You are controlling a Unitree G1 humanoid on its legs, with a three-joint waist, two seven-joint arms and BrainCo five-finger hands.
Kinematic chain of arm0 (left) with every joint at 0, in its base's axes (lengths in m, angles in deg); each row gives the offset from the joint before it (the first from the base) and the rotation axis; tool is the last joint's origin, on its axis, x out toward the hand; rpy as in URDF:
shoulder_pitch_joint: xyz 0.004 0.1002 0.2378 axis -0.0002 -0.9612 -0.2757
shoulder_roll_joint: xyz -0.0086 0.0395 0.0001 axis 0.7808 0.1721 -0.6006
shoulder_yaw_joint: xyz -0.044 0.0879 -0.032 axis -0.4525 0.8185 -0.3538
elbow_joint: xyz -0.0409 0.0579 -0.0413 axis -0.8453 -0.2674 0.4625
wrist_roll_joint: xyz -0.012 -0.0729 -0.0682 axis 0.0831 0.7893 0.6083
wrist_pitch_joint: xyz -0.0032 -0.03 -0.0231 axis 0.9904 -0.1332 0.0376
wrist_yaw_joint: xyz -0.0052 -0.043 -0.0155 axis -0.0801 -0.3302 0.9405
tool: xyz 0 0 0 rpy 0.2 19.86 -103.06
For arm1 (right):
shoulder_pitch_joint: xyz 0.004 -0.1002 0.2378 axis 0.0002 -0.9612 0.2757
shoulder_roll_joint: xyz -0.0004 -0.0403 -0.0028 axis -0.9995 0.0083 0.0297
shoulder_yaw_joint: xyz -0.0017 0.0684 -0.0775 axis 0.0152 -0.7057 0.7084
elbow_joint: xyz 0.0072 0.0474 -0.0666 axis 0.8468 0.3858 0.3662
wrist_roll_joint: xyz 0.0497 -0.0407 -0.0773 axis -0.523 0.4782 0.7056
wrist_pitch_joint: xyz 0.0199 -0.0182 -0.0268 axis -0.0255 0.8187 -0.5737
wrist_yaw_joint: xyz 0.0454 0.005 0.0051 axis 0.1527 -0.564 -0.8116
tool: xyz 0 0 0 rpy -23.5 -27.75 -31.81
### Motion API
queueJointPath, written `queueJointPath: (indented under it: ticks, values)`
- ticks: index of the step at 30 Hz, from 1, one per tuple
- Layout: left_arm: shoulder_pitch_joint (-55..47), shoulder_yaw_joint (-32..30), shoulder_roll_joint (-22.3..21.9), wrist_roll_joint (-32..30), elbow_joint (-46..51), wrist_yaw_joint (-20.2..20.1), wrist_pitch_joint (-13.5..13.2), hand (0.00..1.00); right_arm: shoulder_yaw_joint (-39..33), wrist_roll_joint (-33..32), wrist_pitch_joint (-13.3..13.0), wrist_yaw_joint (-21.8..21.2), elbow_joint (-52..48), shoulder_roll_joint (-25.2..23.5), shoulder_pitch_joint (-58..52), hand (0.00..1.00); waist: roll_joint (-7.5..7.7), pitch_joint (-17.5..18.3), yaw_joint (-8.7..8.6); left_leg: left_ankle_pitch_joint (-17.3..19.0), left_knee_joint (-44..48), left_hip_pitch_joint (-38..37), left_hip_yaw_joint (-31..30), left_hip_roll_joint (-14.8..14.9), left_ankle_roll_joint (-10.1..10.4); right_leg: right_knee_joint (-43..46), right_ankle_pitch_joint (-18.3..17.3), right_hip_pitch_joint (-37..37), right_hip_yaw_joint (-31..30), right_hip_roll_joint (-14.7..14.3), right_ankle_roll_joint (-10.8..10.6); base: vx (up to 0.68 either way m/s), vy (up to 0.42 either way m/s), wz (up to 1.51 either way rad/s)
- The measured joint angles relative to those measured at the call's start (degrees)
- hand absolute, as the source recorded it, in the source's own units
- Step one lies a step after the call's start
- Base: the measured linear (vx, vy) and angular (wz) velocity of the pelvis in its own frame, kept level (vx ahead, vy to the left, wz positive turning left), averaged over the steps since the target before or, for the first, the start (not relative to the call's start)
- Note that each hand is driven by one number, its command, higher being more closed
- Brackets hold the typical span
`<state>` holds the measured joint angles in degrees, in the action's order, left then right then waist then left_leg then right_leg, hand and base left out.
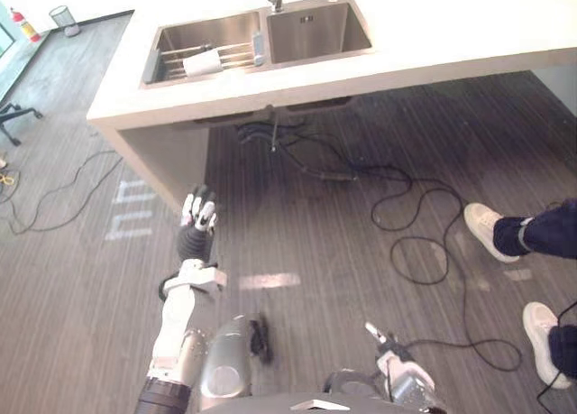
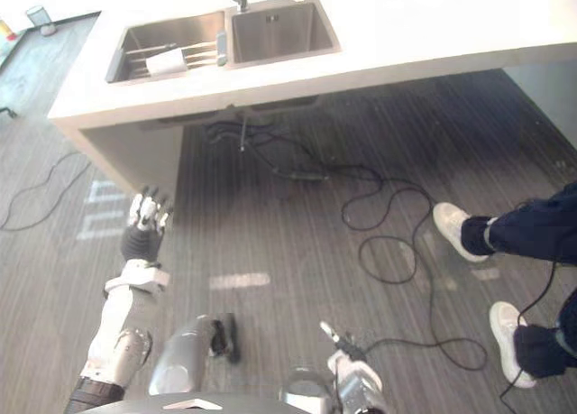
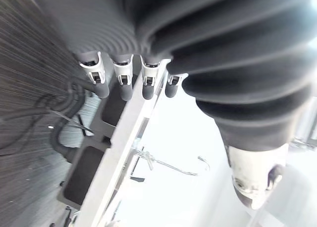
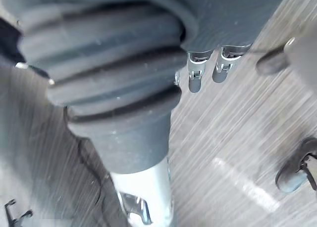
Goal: Walk over to the sink, pick up the cup, carry it to the dishwasher, place the cup inside the dishwasher, then close the dishwasher door
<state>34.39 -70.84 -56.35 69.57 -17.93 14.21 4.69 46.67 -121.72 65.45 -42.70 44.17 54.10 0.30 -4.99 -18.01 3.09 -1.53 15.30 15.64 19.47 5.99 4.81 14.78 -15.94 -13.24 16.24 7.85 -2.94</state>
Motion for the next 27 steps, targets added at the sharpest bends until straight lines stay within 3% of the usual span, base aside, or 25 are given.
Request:
queueJointPath:
  ticks: [1,2,3,4,5,6,7,8,9,11,12,13,14,16,17,18,21,22,23,24,26,27]
  values:
    - [0.17,0.03,-0.12,-0.24,-0.01,0.16,-0.02,0.00,-0.47,0.43,0.56,0.02,0.27,0.40,-0.97,0.00,-1.17,0.72,-0.31,-5.62,-4.16,-1.45,1.26,0.31,-0.29,-0.17,-2.05,-3.04,0.24,-0.54,-2.28,0.50,0.268,-0.15]
    - [0.08,-0.21,-0.20,-0.69,-0.05,-0.05,-0.16,0.00,-1.91,0.42,1.08,0.03,1.37,0.83,-2.36,0.00,-2.87,1.85,0.04,-9.63,-4.52,-2.73,0.35,1.59,-4.04,-0.59,-5.05,-5.94,0.06,-2.20,-3.63,0.57,0.383,-0.02]
    - [1.70,-1.46,0.22,-1.13,-1.06,-0.25,-0.06,0.00,-2.67,0.22,1.35,0.37,2.94,-0.53,-1.72,0.00,-0.79,1.53,0.02,-5.90,-0.99,-2.32,0.57,-0.20,-7.90,-0.65,-6.93,-7.42,-0.09,-0.25,-2.63,0.52,0.395,-0.02]
    - [2.21,-3.13,0.35,-1.17,-0.57,-0.31,-0.03,0.00,-2.78,0.17,2.09,0.38,4.34,-1.27,-1.69,0.00,1.35,2.49,0.54,-2.85,2.64,0.15,0.55,-1.13,-6.54,-0.60,-7.92,-6.17,-0.14,1.42,-0.60,0.48,0.372,-0.09]
    - [2.55,-4.58,0.14,-2.45,1.61,0.49,-0.05,0.00,-3.13,0.52,2.30,0.39,6.26,-1.87,-1.56,0.00,2.99,3.15,2.07,1.82,8.27,3.73,0.32,-1.52,-5.71,-0.70,-8.33,-4.84,-0.47,3.28,-0.08,0.39,0.277,-0.28]
    - [2.58,-5.00,0.20,-4.31,2.50,1.19,-0.06,0.00,-3.68,0.80,2.53,0.39,7.36,-1.96,-1.59,0.00,3.49,3.32,2.78,3.71,10.28,4.69,0.17,-2.09,-5.90,-0.58,-7.97,-4.68,-0.70,3.72,-0.48,0.44,0.263,-0.26]
    - [2.68,-5.47,0.11,-9.89,3.53,3.26,-0.07,0.00,-4.87,1.17,3.43,0.81,9.91,-1.65,-2.01,0.00,3.86,3.69,2.85,5.98,12.04,5.19,-0.08,-3.75,-8.08,3.79,-6.23,-3.24,-1.22,5.37,-1.70,0.45,0.264,0.10]
    - [2.69,-5.75,0.08,-13.34,4.75,4.57,0.41,0.00,-6.10,2.22,3.93,1.05,11.07,-1.58,-2.59,0.00,3.94,3.89,2.33,6.94,12.20,4.86,-0.52,-5.36,-9.57,10.80,-4.38,-0.62,-1.99,7.22,-4.37,0.55,0.330,0.42]
    - [2.74,-6.31,0.21,-15.66,7.25,5.88,0.85,0.00,-8.09,3.43,4.28,1.40,12.00,-1.80,-3.48,0.00,4.12,3.93,1.56,8.56,11.57,3.44,-0.76,-7.38,-10.75,23.22,-0.61,4.38,-4.40,10.05,-8.46,0.45,0.284,0.48]
    - [2.96,-7.52,0.81,-15.69,10.10,7.42,2.02,0.00,-11.03,4.38,3.42,1.30,13.43,-2.38,-3.76,0.00,4.14,3.94,1.02,9.99,10.31,0.83,-1.03,-9.07,-10.69,39.50,4.32,12.07,-8.24,11.87,-11.38,0.36,0.188,0.22]
    - [2.87,-8.33,1.46,-15.90,10.75,8.67,3.09,0.00,-12.84,4.90,1.31,0.66,13.04,-3.09,-4.41,0.00,3.97,3.84,0.79,10.09,6.25,-4.75,-1.14,-10.64,-10.13,50.04,4.13,17.70,-6.27,13.86,-6.45,0.29,0.137,-0.02]
    - [2.69,-8.69,1.47,-16.00,10.74,9.06,3.54,0.00,-13.42,5.03,0.36,0.47,12.95,-3.11,-4.44,0.00,3.46,3.82,0.55,9.96,4.34,-7.18,-1.34,-10.83,-9.95,51.50,3.63,19.22,-4.44,14.26,-4.23,0.42,0.196,-0.08]
    - [2.26,-8.86,1.64,-16.33,10.74,9.72,3.64,0.00,-13.98,5.02,-1.17,-0.02,11.25,-3.26,-5.22,0.00,2.33,4.33,-0.12,9.68,0.07,-11.98,-2.38,-10.82,-9.54,49.05,1.04,22.67,0.15,13.70,0.23,0.35,0.135,0.03]
    - [2.58,-8.57,2.13,-16.32,10.70,9.51,3.01,0.00,-13.56,4.85,-1.74,-0.06,9.32,-3.99,-6.08,0.00,1.88,4.94,-0.62,9.26,-3.15,-15.09,-3.54,-10.51,-9.05,36.61,-0.87,25.80,2.98,11.25,0.31,0.38,0.095,0.26]
    - [3.28,-8.46,2.90,-16.32,9.96,8.75,2.37,0.00,-13.66,4.82,-1.38,-0.06,8.98,-4.56,-6.44,0.00,1.73,5.07,-1.60,9.14,-3.53,-15.78,-5.00,-10.15,-9.38,23.58,0.37,27.24,2.37,8.23,-0.80,0.34,-0.030,0.86]
    - [4.37,-8.25,3.78,-16.18,7.83,8.22,1.87,0.00,-13.89,5.29,-0.36,-0.05,9.35,-4.97,-7.23,0.00,2.16,5.19,-2.47,9.58,-2.81,-16.32,-7.64,-10.18,-9.83,15.94,3.68,28.75,-0.54,6.12,-0.68,0.36,-0.066,1.08]
    - [2.84,-8.78,3.61,-14.41,6.67,6.83,0.57,0.00,-13.29,6.43,0.92,-0.07,10.51,-6.33,-9.91,0.00,3.12,5.50,-2.67,11.59,-2.48,-19.45,-13.24,-11.02,-8.84,15.76,11.28,29.19,-1.41,5.85,1.01,0.36,-0.160,1.10]
    - [1.04,-9.11,3.49,-13.93,7.93,6.21,-0.94,0.00,-12.20,7.52,0.99,-0.11,10.93,-6.62,-11.45,0.00,4.60,6.39,-1.78,12.86,-2.37,-20.50,-14.38,-11.58,-7.63,15.39,14.19,28.89,-1.26,5.83,1.78,0.40,-0.284,0.63]
    - [-0.17,-9.11,3.44,-14.00,9.22,6.02,-2.18,0.00,-11.04,7.70,1.08,-0.04,11.00,-6.86,-11.99,0.00,5.89,7.47,-0.69,14.39,-1.60,-20.60,-15.51,-11.50,-6.58,13.31,11.80,27.27,0.10,5.75,2.52,0.41,-0.313,0.48]
    - [-0.49,-8.93,2.73,-14.07,9.74,6.01,-2.38,0.00,-10.90,7.79,1.22,-0.17,10.89,-6.47,-11.90,0.00,5.52,7.72,-0.24,15.13,-1.00,-20.27,-16.04,-10.79,-5.78,11.77,10.30,26.33,0.80,5.02,2.02,0.35,-0.329,0.35]
    - [-0.13,-6.57,1.24,-14.70,9.94,5.77,-1.51,0.00,-11.15,7.81,1.89,-1.60,10.22,-5.26,-11.02,0.00,2.99,8.66,-0.16,15.68,-0.83,-18.79,-16.66,-7.41,-4.36,9.50,9.55,25.86,4.01,2.35,3.40,0.28,-0.281,0.33]
    - [0.11,-5.88,0.98,-14.70,9.92,5.72,-1.09,0.00,-11.23,7.81,2.05,-1.66,10.20,-5.20,-10.95,0.00,2.76,8.79,-0.32,15.44,-1.54,-18.89,-16.34,-6.93,-4.04,9.63,8.94,25.69,4.69,2.19,3.64,0.25,-0.227,0.43]
